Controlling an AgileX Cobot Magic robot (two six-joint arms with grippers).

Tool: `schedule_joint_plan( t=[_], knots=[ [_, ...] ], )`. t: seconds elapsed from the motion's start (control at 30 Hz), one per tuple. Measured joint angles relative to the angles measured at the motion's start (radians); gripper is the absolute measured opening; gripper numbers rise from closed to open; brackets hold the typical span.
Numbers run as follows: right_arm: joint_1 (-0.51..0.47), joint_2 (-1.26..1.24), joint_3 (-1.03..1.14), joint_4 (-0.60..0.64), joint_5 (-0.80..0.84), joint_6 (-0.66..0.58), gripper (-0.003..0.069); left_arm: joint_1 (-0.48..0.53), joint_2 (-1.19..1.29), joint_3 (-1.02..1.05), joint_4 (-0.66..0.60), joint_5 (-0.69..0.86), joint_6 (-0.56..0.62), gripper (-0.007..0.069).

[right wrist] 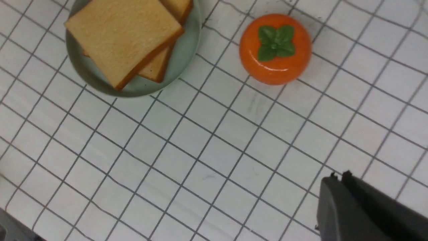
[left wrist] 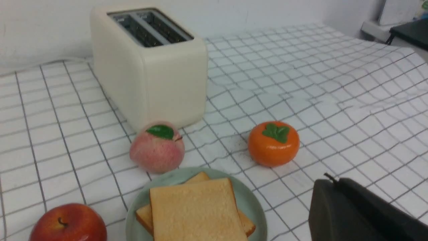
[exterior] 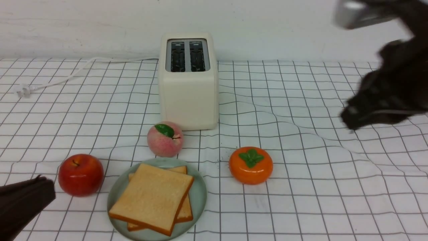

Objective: Take toasted bread from bread machine on white checkered table place on plate.

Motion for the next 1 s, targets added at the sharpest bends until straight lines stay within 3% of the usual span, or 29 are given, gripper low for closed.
schedule_joint_plan(
  t=[0.2, 0.43, 0.73, 1.0],
  knots=[
    [0.000, -0.281, 0.218, -0.066, 0.010, 0.118, -0.0009, -0.002, -0.179, 0.125, -0.018, -0.125, -0.085, -0.0013],
    [0.000, -0.613, 0.606, -0.147, -0.006, 0.297, -0.0002, -0.002, -0.266, 0.291, -0.031, -0.284, -0.106, -0.0013],
    [0.000, -0.847, 0.956, -0.192, -0.432, 0.416, 0.0006, -0.003, -0.266, 0.392, -0.035, -0.309, -0.109, -0.0013],
    [0.000, -0.854, 1.068, -0.198, -0.507, 0.427, 0.0015, -0.003, -0.266, 0.404, -0.035, -0.307, -0.109, -0.0013]
  ],
)
